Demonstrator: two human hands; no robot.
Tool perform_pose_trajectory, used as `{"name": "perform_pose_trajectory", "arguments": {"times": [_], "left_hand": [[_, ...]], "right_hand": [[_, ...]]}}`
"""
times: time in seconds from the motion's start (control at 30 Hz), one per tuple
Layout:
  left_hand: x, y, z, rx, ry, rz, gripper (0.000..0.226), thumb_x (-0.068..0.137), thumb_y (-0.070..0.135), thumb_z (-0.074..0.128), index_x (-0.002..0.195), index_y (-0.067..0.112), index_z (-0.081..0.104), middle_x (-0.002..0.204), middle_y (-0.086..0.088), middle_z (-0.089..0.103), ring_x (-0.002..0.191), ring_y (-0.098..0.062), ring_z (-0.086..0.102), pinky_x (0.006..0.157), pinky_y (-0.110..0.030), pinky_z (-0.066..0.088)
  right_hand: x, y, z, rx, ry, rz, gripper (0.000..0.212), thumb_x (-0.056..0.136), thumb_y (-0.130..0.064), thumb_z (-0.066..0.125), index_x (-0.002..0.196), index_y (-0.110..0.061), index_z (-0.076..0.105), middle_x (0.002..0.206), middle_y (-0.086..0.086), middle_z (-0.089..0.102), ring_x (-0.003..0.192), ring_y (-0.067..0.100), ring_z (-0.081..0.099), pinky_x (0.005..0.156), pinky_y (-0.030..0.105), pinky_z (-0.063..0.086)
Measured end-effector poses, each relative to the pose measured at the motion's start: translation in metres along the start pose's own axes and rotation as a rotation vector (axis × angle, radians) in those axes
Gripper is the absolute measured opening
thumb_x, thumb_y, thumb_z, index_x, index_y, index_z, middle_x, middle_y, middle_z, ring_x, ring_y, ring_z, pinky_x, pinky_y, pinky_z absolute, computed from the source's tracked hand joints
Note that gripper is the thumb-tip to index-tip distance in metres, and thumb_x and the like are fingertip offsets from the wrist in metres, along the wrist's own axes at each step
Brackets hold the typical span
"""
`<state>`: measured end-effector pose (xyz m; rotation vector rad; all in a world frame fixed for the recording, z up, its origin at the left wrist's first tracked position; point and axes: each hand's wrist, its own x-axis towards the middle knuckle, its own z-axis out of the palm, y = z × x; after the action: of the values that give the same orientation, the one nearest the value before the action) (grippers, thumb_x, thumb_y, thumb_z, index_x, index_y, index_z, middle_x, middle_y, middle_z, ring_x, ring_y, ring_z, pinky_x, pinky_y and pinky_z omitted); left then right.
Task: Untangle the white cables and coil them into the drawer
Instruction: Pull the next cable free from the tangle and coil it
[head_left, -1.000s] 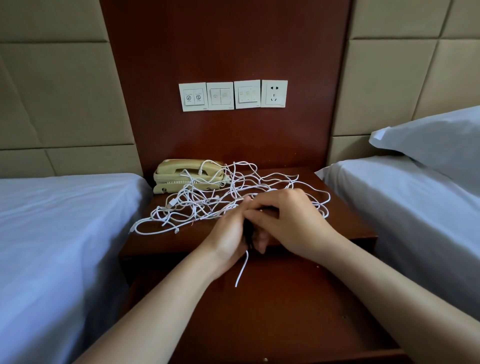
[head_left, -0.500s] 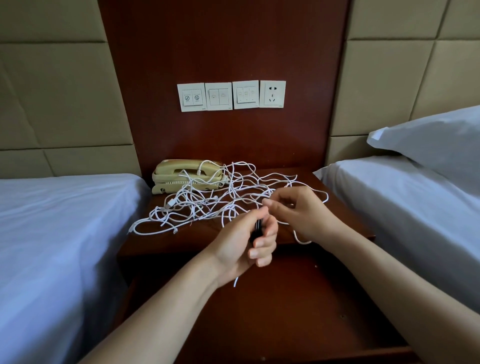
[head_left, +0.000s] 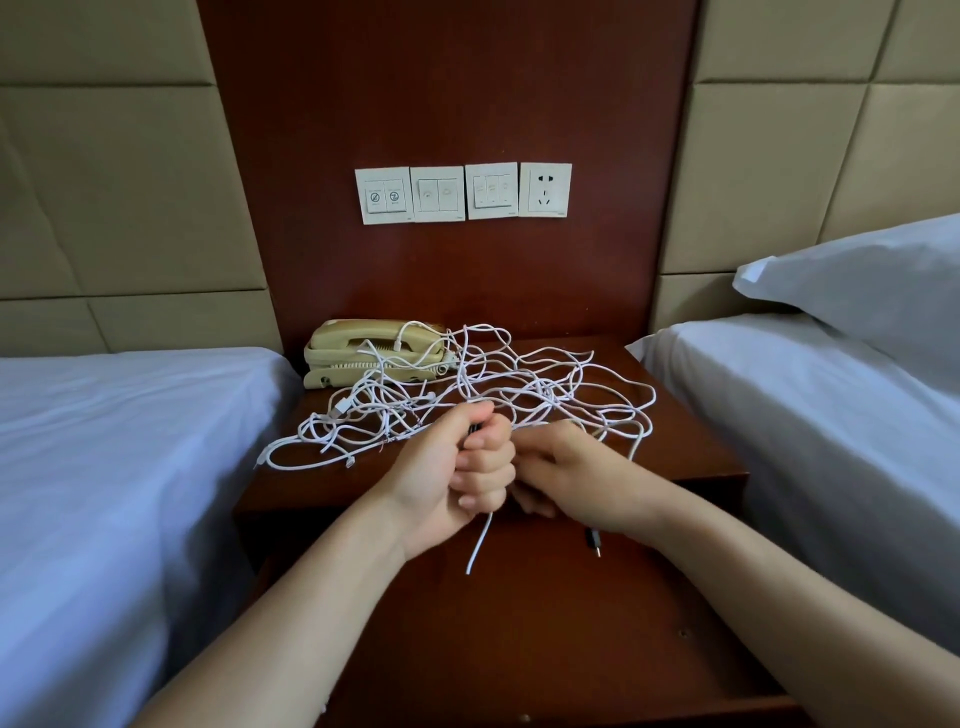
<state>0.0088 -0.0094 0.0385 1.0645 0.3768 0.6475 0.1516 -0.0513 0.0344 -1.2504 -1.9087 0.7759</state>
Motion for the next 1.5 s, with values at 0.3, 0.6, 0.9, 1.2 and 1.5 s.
{"name": "perform_pose_trajectory", "arguments": {"times": [0.3,0.6,0.9,1.2,1.5], "left_hand": [[-0.002,-0.006,0.002,0.044,-0.072,-0.074,0.038,0.081,0.031,0.038,0.045,0.019,0.036,0.039,0.010,0.023,0.030,-0.001,0.021,0.032,-0.014,0.022],[-0.006,-0.005,0.008,-0.079,-0.032,-0.080,0.044,0.085,0.028,0.039,0.042,0.018,0.035,0.034,0.008,0.025,0.026,-0.002,0.025,0.029,-0.014,0.027],[0.005,-0.009,0.015,0.103,0.401,0.008,0.040,0.097,0.020,0.044,0.058,0.013,0.038,0.041,0.007,0.028,0.028,-0.003,0.024,0.029,-0.014,0.021],[0.000,-0.031,0.001,1.061,0.593,0.478,0.030,0.099,0.027,0.039,0.076,0.013,0.053,0.067,-0.005,0.056,0.059,-0.008,0.050,0.061,-0.027,0.043],[0.014,-0.049,0.009,0.532,0.743,0.421,0.042,0.098,0.041,0.034,0.070,0.015,0.052,0.069,-0.004,0.054,0.076,-0.037,0.060,0.068,-0.044,0.043]], "right_hand": [[-0.001,-0.009,-0.008,0.172,0.034,0.050,0.024,0.101,-0.020,0.036,0.085,-0.005,0.047,0.056,0.000,0.038,0.043,0.006,0.037,0.040,0.018,0.030],[-0.001,-0.003,0.003,0.300,0.182,-0.019,0.032,0.099,-0.018,0.042,0.067,-0.014,0.047,0.049,-0.010,0.035,0.042,0.003,0.030,0.040,0.013,0.026],[0.003,0.009,0.019,-0.150,0.457,-0.070,0.037,0.098,-0.017,0.044,0.062,-0.026,0.039,0.054,-0.011,0.039,0.053,0.002,0.041,0.054,0.016,0.032],[0.008,0.010,0.016,-0.155,0.619,-0.126,0.038,0.100,-0.016,0.040,0.062,-0.016,0.034,0.054,-0.007,0.033,0.052,0.009,0.032,0.052,0.026,0.023],[0.012,0.015,0.035,-0.046,0.822,-0.114,0.036,0.099,-0.012,0.041,0.064,-0.016,0.036,0.056,-0.008,0.035,0.053,0.005,0.034,0.052,0.019,0.026]]}}
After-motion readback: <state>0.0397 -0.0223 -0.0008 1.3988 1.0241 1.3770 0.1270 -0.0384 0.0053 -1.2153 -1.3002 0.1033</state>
